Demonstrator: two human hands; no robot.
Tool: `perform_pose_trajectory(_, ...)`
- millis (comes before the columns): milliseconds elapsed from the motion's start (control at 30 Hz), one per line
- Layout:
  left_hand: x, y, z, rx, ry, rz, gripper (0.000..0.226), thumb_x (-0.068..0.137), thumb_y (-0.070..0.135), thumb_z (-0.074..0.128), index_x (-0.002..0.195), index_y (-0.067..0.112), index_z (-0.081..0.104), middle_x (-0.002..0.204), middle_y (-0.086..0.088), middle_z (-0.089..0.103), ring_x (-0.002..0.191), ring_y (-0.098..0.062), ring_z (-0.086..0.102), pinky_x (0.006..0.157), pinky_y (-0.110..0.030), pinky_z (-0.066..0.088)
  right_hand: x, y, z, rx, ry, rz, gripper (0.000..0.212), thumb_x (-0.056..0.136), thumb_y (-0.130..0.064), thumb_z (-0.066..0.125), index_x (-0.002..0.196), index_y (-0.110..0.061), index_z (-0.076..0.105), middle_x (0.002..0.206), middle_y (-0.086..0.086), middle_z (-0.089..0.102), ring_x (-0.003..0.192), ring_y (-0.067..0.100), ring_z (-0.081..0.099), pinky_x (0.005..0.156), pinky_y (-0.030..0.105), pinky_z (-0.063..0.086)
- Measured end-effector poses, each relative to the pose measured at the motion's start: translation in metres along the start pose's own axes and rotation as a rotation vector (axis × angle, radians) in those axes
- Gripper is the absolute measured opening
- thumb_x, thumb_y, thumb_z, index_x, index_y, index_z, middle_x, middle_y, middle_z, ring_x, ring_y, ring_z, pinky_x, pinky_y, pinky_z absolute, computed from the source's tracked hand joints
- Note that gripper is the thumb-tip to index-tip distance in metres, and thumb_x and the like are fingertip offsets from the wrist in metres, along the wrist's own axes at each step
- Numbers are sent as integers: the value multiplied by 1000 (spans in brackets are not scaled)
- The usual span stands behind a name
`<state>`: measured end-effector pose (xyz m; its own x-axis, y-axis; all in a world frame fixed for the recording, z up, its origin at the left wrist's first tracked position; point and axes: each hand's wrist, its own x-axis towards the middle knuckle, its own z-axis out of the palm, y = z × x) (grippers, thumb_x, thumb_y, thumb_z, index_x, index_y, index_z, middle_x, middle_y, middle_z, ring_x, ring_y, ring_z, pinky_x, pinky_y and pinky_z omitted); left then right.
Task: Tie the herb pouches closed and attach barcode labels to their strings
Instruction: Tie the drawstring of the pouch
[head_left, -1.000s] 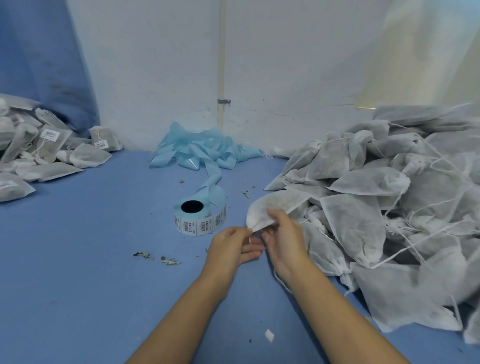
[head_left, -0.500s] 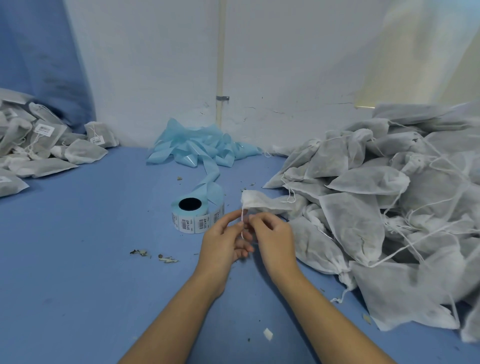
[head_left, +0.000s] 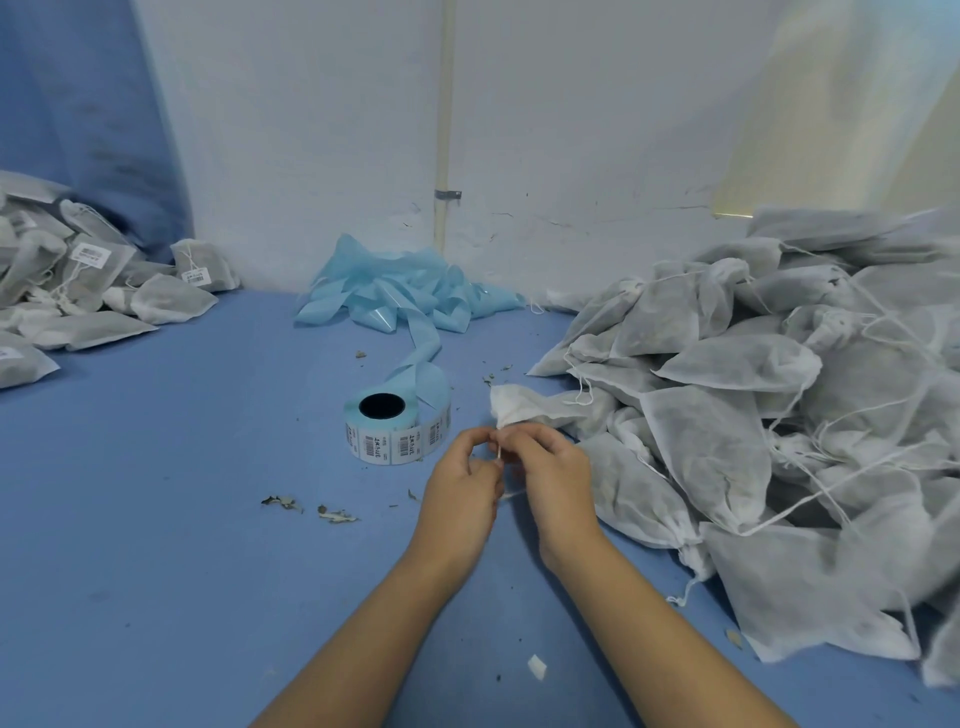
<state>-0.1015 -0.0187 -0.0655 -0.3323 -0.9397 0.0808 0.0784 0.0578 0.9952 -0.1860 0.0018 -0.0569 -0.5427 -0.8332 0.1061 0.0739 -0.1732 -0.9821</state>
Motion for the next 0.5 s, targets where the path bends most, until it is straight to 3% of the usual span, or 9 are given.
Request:
perform_pose_trajectory(133, 2, 4, 1, 1, -37, -70, 36, 86, -5, 36, 101, 20, 57, 37, 14, 34, 34, -2, 27, 37, -14, 24, 3, -5, -1, 124, 20, 145, 19, 82, 0, 61, 66, -8, 67, 66, 4, 66, 60, 9, 57, 55, 15, 45)
perform_pose_trajectory(333, 3, 8, 0, -33, -96, -130, 34, 89, -3, 37, 102, 22, 56, 38, 15, 34, 31, -1, 28, 34, -12, 25, 8, -11, -4, 227, 51, 281, 17, 84, -1, 59, 69, -6, 67, 68, 4, 67, 65, 11, 58, 62, 16, 45)
perform_pose_trajectory(400, 2, 4, 0, 21, -62, -87, 30, 91, 0, 41, 108, 20, 56, 41, 14, 40, 34, -1, 35, 37, -12, 30, 9, -11, -8, 309, 5, 319, 15, 88, -4, 58, 76, -7, 67, 76, 6, 69, 72, 12, 62, 71, 19, 49)
perform_pose_trajectory(500, 0, -2, -6, 321, 55, 142, 15, 96, 14, 47, 106, 21, 57, 53, 12, 47, 47, 1, 45, 48, -12, 36, 10, -14, -13, 385, -122, 369, 14, 93, -10, 53, 82, -10, 62, 80, 6, 73, 78, 13, 68, 81, 24, 52)
